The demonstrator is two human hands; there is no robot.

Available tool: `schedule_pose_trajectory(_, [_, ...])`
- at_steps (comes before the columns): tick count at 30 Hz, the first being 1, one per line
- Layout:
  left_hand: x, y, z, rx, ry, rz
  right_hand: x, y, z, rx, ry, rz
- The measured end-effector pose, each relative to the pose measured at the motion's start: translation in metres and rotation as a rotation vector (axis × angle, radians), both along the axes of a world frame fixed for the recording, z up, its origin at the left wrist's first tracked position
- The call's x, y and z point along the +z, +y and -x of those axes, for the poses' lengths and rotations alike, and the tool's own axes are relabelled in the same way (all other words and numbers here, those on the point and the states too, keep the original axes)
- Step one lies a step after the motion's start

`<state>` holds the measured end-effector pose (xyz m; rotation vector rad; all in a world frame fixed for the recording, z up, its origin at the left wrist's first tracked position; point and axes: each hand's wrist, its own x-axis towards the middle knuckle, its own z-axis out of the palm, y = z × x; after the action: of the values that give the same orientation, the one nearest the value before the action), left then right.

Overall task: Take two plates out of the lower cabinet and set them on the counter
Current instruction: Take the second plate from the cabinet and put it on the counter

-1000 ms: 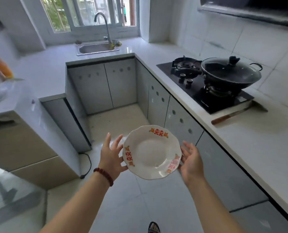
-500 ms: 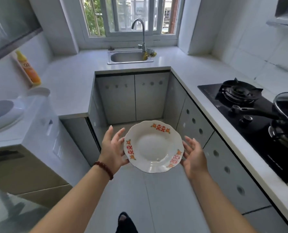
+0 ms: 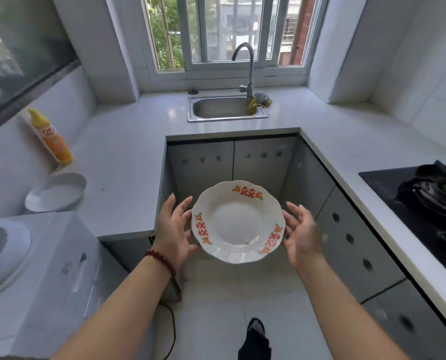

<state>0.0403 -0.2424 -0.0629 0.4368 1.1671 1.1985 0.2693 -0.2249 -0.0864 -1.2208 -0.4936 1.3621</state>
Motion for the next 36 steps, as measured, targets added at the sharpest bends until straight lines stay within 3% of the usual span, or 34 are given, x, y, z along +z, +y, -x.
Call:
schedule_pose_trajectory(16, [0.010, 0.253, 0.004, 0.230, -0.044, -0.053, 0.020, 0.298, 0.014, 0.217, -0.043, -0.016])
schedule_pose_trajectory(27, [0.014, 0.362, 0.011, 0.273, -0.100, -0.060, 0.027, 0.421, 0.021, 0.239, -0.006, -0.006])
schedule_pose_trajectory(36, [0.016, 0.446, 0.059, 0.321, -0.170, -0.039, 0.039, 0.518, 0.075, 0.296, -0.050, -0.024])
